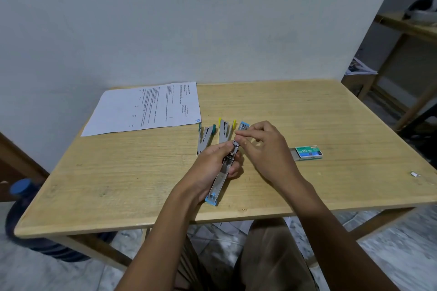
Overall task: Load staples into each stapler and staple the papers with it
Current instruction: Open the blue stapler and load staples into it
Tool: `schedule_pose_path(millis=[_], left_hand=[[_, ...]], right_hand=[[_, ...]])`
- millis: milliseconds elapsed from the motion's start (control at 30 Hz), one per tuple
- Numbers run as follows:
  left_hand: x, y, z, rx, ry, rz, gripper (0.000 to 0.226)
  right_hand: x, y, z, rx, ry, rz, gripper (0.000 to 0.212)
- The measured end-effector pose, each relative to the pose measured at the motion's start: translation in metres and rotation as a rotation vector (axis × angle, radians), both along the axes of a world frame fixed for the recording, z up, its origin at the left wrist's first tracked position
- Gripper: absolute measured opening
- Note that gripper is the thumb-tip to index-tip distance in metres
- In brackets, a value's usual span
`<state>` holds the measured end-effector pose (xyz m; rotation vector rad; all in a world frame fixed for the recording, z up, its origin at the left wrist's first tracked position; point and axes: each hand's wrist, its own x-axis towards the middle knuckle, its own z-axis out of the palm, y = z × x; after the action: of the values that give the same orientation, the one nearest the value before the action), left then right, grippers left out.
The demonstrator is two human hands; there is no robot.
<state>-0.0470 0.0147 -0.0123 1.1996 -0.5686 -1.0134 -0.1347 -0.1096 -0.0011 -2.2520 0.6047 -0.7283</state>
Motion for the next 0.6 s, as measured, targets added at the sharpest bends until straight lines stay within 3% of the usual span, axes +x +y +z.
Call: schedule_pose_path(millis=[100,267,367,600], left_hand=[[0.0,-0.001,-0.001,0.0,0.01,0.021,0.027],[-0.001,-0.001,0.002,-0.001,0.023,0.025,0.027],[-0.002,-0.001,0.003,0.0,0.031,0.026,0.032],[0.0,-0.002,0.0,-0.038,0.083,0.014,0.033]], right_hand=[[0.0,0.001,-0.001,0.029,-0.015,-0.025,0.027],[-0.002,0.002,-0.003,0.012,-0.034,-0.026,0.01],[-0.009,-0.006,-0.001,-0.031,-0.058,0.004,0.016],[-0.027,-0.005,0.01,-0.331,0.139,0.234,0.03]])
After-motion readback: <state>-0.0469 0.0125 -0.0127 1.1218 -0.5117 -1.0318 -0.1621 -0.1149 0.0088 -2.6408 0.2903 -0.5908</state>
